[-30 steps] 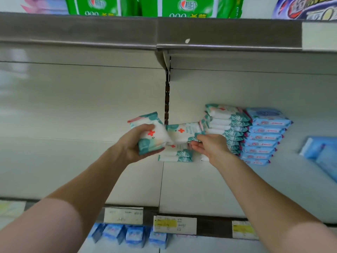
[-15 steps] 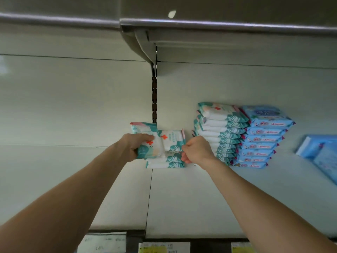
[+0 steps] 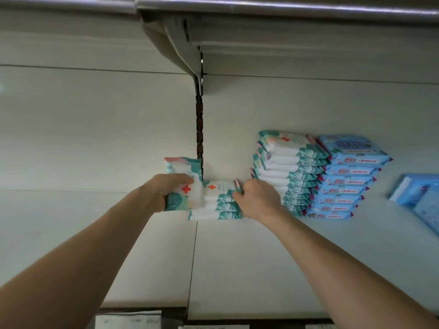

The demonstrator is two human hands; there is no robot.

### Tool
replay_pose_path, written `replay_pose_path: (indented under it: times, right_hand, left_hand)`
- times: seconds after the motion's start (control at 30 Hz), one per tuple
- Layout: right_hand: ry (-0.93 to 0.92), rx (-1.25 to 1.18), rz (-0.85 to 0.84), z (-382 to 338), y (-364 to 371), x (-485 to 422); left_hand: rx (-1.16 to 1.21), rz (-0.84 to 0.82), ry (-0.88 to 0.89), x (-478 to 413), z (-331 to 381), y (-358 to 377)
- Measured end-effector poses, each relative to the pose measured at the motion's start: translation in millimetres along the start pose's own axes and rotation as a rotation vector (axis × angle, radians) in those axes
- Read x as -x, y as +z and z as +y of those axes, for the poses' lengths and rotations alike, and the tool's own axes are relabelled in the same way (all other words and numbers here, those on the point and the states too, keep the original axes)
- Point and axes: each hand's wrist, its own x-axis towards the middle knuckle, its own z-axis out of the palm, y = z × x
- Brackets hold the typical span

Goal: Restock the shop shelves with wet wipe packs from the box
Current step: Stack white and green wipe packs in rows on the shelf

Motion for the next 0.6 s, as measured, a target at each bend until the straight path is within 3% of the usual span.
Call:
replay_pose_path:
  times: [0.07,0.1,0.2,0.27,0.33,0.47,0.6]
  right_hand:
    - [-0.071,-0.098,0.083,-6.7,-10.2,0.9]
    - [-0.082,-0.257,0.087,-11.4,-16.1,-0.7]
    - [0.005,-0.874,-0.193,-31.0,-30.2,-4.2]
    - [-0.013,-0.950,-0.301,-37.7,-31.9,-3.8]
    - [0.023,-1.058,-0.245,-38.8,-29.0,-2.4]
    - [0.245,-1.341,-0.065,-33.6,-24.3,-3.9]
    - [0.290,-1.337,-0.065,-30.7,-22.5,-3.0]
  left_hand:
    - [0.011,-0.152,0.032,10.8,7.9,-7.3]
    - [-0.015,-0.246,0.032,17.5,11.3,-10.0]
    - [-0.196,-0.425,0.001,32.5,17.7,-9.6]
    - [-0.269,-0.468,-0.011,36.5,19.4,-8.3]
    - [-0.183,-0.476,-0.009,36.0,20.3,-12.7]
    - [0.234,-0.376,0.053,26.3,17.0,-24.6]
    - [0.130,-0.299,0.044,26.0,11.4,-13.5]
